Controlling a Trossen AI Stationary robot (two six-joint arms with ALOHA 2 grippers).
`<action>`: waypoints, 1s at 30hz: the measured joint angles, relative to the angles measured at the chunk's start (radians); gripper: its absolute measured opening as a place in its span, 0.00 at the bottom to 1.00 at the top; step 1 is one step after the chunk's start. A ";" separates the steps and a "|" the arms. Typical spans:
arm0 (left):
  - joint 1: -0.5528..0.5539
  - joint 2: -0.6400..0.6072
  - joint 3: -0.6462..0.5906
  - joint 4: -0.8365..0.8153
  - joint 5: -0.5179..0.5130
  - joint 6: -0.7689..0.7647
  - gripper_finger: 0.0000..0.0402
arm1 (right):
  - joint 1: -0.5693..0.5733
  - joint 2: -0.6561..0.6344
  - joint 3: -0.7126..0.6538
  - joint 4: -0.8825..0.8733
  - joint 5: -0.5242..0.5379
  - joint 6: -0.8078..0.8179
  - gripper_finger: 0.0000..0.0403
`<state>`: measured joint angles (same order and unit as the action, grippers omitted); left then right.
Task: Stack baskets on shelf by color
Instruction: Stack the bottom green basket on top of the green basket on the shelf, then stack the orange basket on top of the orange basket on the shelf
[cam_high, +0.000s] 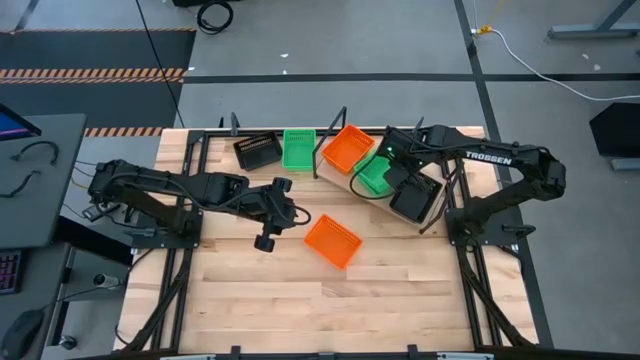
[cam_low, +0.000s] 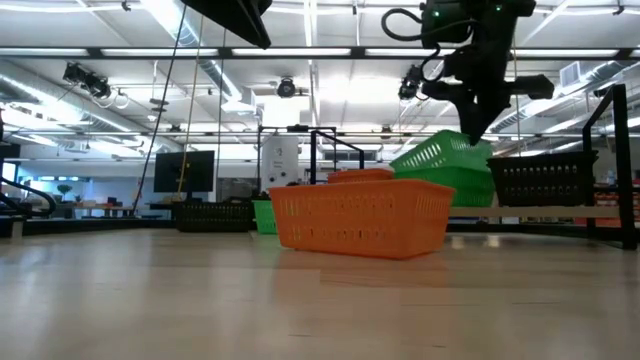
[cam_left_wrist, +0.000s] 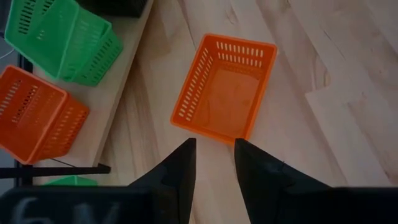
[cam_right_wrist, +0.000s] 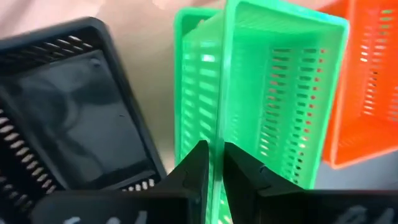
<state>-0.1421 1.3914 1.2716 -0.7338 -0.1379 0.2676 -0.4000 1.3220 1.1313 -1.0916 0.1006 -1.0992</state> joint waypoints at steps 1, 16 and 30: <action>0.000 0.000 0.000 0.000 0.000 -0.002 0.29 | -0.002 0.000 0.000 -0.009 -0.013 0.000 0.12; 0.000 0.000 0.000 0.001 0.000 -0.021 0.29 | -0.023 0.000 0.000 -0.008 -0.075 0.031 0.17; 0.003 0.003 -0.022 0.001 -0.045 -0.096 0.29 | 0.064 0.000 0.000 0.009 -0.247 0.442 0.18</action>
<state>-0.1387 1.3941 1.2496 -0.7324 -0.1825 0.1714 -0.3361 1.3224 1.1313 -1.0824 -0.1466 -0.6569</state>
